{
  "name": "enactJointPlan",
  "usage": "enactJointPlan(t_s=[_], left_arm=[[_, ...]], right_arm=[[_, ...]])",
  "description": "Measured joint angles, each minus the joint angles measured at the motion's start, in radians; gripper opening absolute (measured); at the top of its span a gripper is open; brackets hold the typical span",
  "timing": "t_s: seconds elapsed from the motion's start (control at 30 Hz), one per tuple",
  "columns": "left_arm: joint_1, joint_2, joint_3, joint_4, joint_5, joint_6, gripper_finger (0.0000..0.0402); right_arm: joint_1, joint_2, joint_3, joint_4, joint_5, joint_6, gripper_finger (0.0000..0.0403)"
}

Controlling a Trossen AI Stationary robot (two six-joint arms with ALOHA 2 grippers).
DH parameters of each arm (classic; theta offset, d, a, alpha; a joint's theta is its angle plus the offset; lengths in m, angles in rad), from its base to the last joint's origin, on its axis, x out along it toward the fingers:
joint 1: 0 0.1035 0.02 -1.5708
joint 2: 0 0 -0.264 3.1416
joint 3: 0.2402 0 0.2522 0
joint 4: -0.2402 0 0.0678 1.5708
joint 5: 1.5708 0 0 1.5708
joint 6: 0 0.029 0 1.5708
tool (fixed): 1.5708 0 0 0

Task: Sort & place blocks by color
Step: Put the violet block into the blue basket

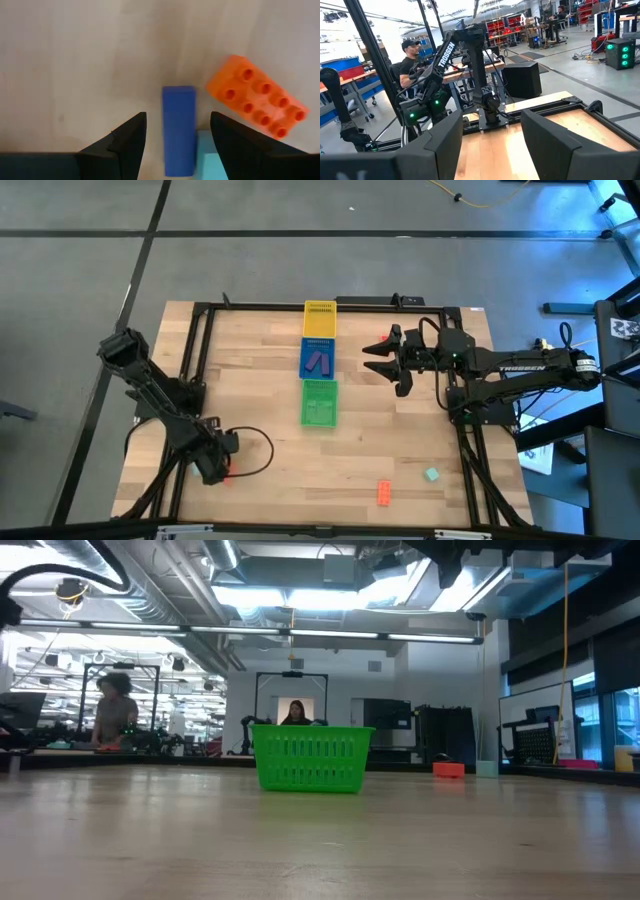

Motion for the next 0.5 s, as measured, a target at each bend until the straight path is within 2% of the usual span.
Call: enactJointPlan(t_s=[0.2,0.5], left_arm=[[-0.003,-0.014,-0.067,0.112,0.020,0.007,0.0213],[-0.003,-0.016,-0.118,0.132,0.024,0.008,0.0213]], right_arm=[[0.000,0.000,0.000,0.000,0.000,0.000,0.0205],[0.000,0.000,0.000,0.000,0.000,0.035,0.0205]])
